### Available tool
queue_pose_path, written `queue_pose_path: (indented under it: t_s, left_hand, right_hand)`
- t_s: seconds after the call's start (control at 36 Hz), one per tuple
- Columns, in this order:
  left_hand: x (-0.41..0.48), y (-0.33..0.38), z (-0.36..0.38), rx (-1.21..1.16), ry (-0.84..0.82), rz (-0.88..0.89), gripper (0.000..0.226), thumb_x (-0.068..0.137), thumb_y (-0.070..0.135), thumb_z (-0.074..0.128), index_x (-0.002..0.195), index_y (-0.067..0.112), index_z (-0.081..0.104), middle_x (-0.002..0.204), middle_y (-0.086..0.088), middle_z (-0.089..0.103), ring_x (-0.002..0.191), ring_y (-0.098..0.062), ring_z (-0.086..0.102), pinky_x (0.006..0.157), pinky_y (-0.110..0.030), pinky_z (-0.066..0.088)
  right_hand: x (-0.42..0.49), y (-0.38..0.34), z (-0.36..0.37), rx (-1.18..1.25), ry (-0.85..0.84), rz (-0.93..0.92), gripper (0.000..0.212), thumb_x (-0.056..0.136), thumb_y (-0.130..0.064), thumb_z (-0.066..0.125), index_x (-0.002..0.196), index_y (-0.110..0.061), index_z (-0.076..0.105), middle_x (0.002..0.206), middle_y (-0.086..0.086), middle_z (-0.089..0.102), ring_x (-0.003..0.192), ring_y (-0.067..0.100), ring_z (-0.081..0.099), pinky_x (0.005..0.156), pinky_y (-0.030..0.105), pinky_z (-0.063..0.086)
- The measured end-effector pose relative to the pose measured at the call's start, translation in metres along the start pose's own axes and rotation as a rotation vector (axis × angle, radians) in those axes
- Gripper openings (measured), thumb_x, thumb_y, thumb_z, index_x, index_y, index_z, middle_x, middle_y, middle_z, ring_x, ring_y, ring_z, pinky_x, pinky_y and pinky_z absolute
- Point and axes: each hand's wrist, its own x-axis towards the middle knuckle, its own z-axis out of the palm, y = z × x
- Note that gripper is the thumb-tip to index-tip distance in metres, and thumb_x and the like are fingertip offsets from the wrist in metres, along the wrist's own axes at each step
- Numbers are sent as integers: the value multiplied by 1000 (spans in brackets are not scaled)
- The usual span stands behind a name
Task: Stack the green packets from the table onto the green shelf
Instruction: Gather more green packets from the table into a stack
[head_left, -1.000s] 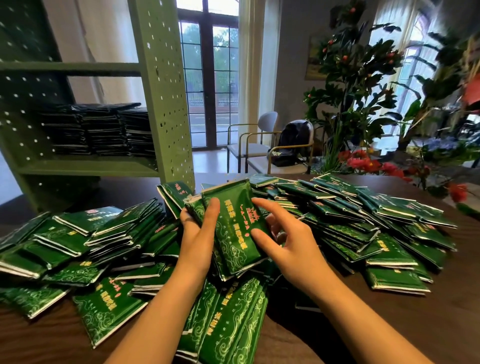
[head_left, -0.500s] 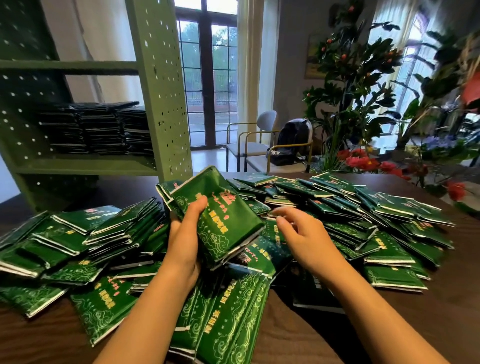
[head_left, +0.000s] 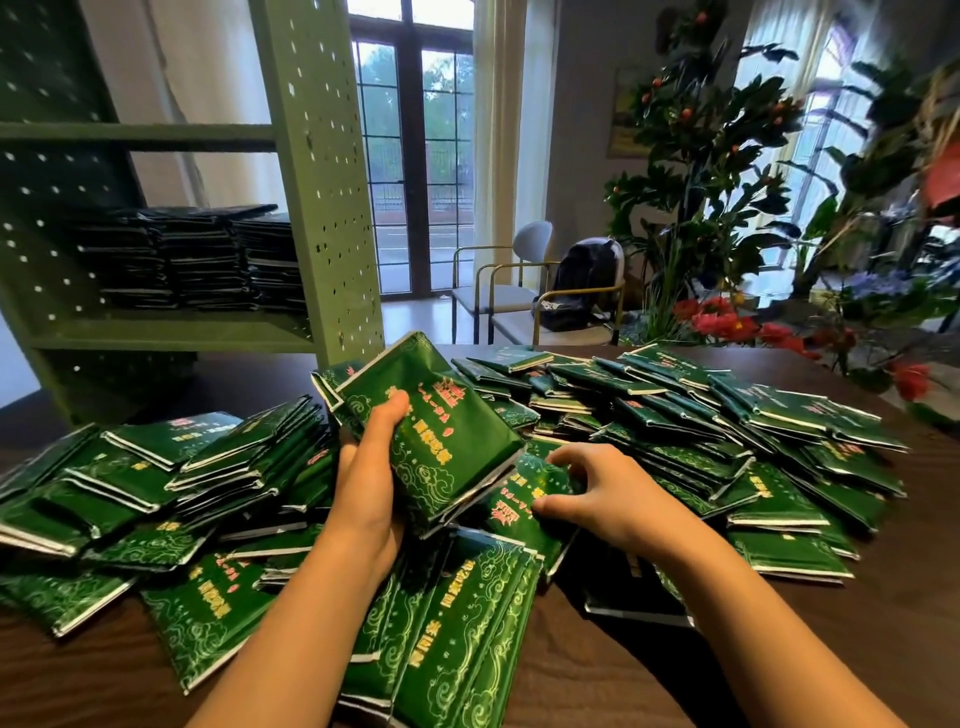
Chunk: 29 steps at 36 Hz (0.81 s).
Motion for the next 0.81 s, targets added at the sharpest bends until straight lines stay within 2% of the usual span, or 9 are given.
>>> queue_pose_path:
  t_s: [0.11, 0.22, 0.28, 0.33, 0.42, 0.5, 0.56, 0.69, 0.81]
  left_hand:
    - [-1, 0, 1, -12, 3, 36, 97, 46, 60, 77, 128, 11, 57, 121, -15, 66, 104, -30, 68, 74, -37, 55]
    - [-3, -1, 3, -2, -2, 55, 99, 44, 58, 76, 128, 10, 57, 115, -13, 70, 99, -28, 70, 69, -33, 56]
    - [-5, -1, 4, 4, -4, 58, 100, 44, 57, 76, 129, 10, 56, 114, -13, 70, 98, -28, 70, 69, -34, 56]
    - [-6, 0, 5, 12, -4, 60, 98, 46, 56, 77, 130, 11, 55, 113, -12, 71, 96, -27, 71, 68, -33, 56]
    - [-7, 1, 6, 22, -8, 64, 95, 49, 54, 77, 131, 12, 54, 112, -12, 71, 95, -27, 71, 64, -32, 57]
    - [-8, 1, 6, 41, -18, 57, 93, 51, 48, 85, 131, 11, 54, 110, -11, 72, 94, -26, 71, 70, -35, 56]
    - [-9, 0, 7, 49, -26, 58, 94, 48, 50, 80, 129, 9, 56, 108, -12, 72, 92, -26, 71, 73, -36, 55]
    - [-11, 0, 8, 65, -37, 85, 86, 52, 48, 73, 125, 8, 56, 102, -11, 72, 88, -25, 70, 75, -38, 55]
    - [-12, 1, 9, 103, -38, 108, 72, 55, 44, 72, 119, 15, 52, 106, -11, 70, 93, -26, 69, 82, -42, 55]
  right_hand:
    - [1, 3, -6, 127, 36, -7, 12, 82, -19, 68, 89, -20, 58, 89, -1, 63, 85, 19, 63, 78, 34, 50]
    - [2, 3, -6, 234, 110, -26, 8, 84, -14, 62, 83, -18, 55, 87, 10, 64, 77, 28, 63, 68, 38, 50]
    - [2, 2, -6, 300, 166, -38, 5, 84, -10, 61, 85, -11, 56, 81, 10, 61, 66, 24, 55, 60, 34, 44]
    - [2, 1, -8, 411, 237, -40, 2, 83, -6, 59, 84, -6, 57, 80, 8, 61, 67, 19, 55, 60, 33, 46]
    - [2, -1, -13, 574, 338, -20, 9, 85, -1, 56, 82, -10, 57, 81, 3, 59, 70, 13, 54, 55, 19, 44]
    - [1, -2, -15, 781, 373, -16, 16, 87, 1, 51, 84, -14, 55, 85, 4, 61, 73, 16, 58, 58, 27, 48]
    - [0, -2, -16, 879, 380, -18, 22, 86, 4, 48, 88, -16, 56, 88, 6, 62, 75, 20, 59, 59, 32, 48]
    - [4, -4, -17, 1328, 281, -43, 50, 84, 19, 37, 115, -16, 57, 96, 9, 64, 73, 15, 65, 53, 21, 52]
    - [5, -4, -19, 1502, 283, -54, 49, 85, 19, 44, 106, -23, 55, 99, 14, 65, 67, 16, 66, 51, 17, 52]
